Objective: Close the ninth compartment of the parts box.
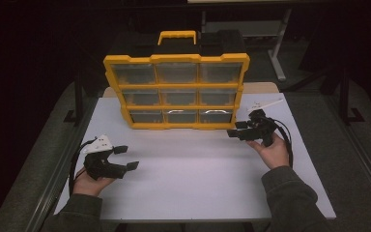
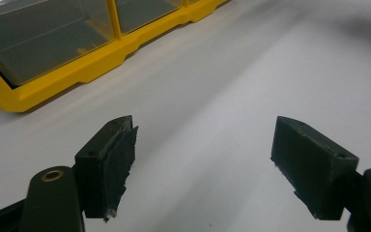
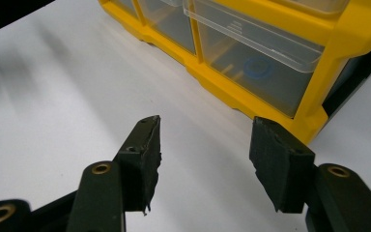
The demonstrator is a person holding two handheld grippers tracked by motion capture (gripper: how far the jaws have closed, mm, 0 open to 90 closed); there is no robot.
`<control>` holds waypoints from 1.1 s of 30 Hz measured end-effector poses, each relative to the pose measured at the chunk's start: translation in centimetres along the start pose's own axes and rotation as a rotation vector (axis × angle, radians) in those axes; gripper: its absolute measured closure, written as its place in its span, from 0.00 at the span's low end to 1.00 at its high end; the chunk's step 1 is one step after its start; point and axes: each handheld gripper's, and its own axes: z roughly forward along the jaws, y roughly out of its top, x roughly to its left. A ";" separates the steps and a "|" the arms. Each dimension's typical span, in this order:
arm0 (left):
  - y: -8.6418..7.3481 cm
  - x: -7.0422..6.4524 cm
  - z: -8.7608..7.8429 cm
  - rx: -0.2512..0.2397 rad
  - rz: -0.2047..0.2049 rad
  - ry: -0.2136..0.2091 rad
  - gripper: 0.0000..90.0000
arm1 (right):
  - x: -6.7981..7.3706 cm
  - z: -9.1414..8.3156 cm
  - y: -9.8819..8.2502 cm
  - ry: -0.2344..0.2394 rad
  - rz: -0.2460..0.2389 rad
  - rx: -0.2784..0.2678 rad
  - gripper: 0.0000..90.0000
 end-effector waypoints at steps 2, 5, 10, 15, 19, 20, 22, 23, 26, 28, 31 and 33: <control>0.0 0.0 0.0 0.000 0.001 0.000 0.26 | 0.0 -0.1 -0.1 0.000 -0.006 -0.009 0.47; -0.1 0.0 -0.1 -0.002 -0.007 0.002 0.26 | 0.1 -0.2 -0.3 -0.003 -0.005 -0.007 0.45; -0.1 0.1 -0.1 0.004 0.004 0.003 0.26 | 0.2 -0.3 -0.6 -0.003 -0.001 -0.004 0.43; -0.2 0.0 -0.2 0.001 -0.003 0.005 0.26 | 0.3 -0.7 -0.7 -0.010 0.000 -0.016 0.41; -0.3 0.1 -0.3 0.011 -0.003 0.006 0.25 | 0.3 -0.9 -1.0 -0.013 0.005 -0.016 0.40; -0.3 0.1 -0.2 0.012 0.004 0.006 0.25 | 0.3 -1.0 -1.1 -0.013 -0.001 -0.019 0.40; -0.3 0.0 -0.3 0.008 0.000 0.006 0.25 | 0.3 -1.0 -1.3 -0.016 -0.002 -0.020 0.39; -0.3 0.0 -0.3 0.006 -0.001 0.005 0.25 | 0.3 -1.1 -1.4 -0.018 0.004 -0.018 0.38; -0.4 0.0 -0.3 0.006 -0.001 0.005 0.25 | 0.2 -1.3 -1.7 -0.022 -0.004 -0.023 0.38; -0.4 0.0 -0.3 0.011 -0.002 0.004 0.26 | 0.2 -1.4 -2.0 -0.020 0.005 -0.025 0.37; -0.4 0.0 -0.2 0.008 -0.006 0.000 0.25 | 0.2 -1.7 -2.2 -0.025 0.017 -0.021 0.36; -0.4 0.0 -0.2 0.011 -0.005 0.002 0.25 | 0.1 -1.9 -2.3 -0.030 0.004 -0.029 0.36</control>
